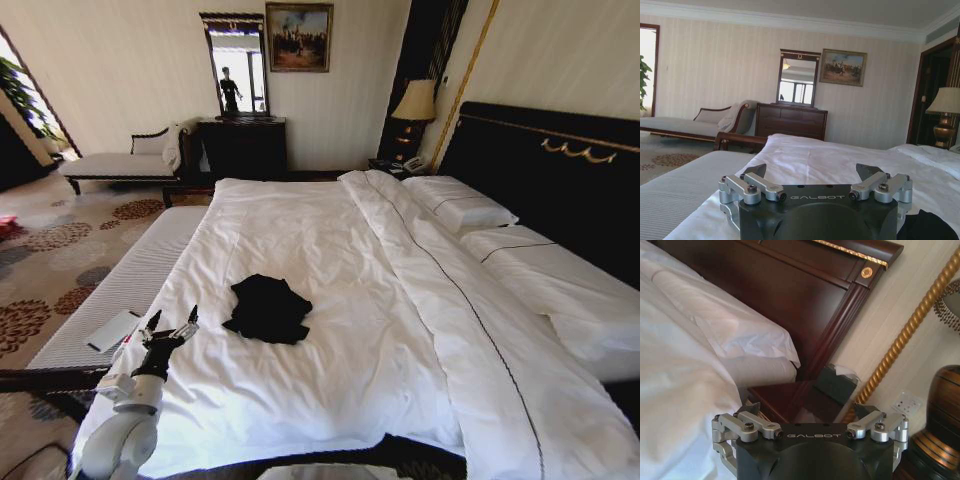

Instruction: Fold the clothes on the bed.

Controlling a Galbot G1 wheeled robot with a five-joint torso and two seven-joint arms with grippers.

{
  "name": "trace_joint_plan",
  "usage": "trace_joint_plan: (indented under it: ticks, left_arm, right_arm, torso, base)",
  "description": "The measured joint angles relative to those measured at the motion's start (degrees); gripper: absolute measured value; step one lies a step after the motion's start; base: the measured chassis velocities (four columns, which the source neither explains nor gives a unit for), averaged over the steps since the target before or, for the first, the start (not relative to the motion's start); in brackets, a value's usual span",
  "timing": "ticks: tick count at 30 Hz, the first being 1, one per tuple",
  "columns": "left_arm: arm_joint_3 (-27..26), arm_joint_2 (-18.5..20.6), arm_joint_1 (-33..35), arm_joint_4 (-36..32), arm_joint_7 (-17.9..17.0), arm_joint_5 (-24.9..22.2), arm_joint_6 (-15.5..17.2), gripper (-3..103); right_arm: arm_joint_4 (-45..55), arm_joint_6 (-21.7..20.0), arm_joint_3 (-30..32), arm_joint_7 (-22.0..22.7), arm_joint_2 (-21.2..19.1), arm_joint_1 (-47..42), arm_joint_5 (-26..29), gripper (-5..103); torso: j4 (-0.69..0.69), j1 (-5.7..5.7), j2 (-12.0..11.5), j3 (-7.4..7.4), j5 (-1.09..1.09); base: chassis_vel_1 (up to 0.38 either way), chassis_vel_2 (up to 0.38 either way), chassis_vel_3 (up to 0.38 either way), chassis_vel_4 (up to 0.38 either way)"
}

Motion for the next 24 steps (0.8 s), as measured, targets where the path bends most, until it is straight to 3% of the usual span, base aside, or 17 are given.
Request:
trace_joint_plan:
  ticks: [10,16,24]
  left_arm:
    - [-0.2,-0.4,0.6,-0.6,0.0,0.5,0.0,100]
    - [-0.4,-0.4,1.4,-1.5,0.3,1.0,0.0,100]
    - [-0.4,-0.6,3.5,-2.9,1.0,2.3,-0.4,100]
  right_arm:
    - [10.4,4.1,0.7,-4.8,1.0,-1.4,4.5,100]
    - [14.3,8.5,-0.5,-12.2,0.0,-0.3,7.6,100]
    - [17.8,7.9,-3.5,-20.4,-3.1,2.4,11.0,100]
  torso:
    - [-0.01,0.00,0.0,0.00,-0.01]
    - [-0.01,0.00,0.0,0.00,0.01]
    - [0.00,0.00,0.0,0.00,0.01]
  base:
    - [0.000,0.000,0.000,0.000]
    - [0.000,0.000,0.000,0.000]
    - [0.000,0.000,0.000,0.000]
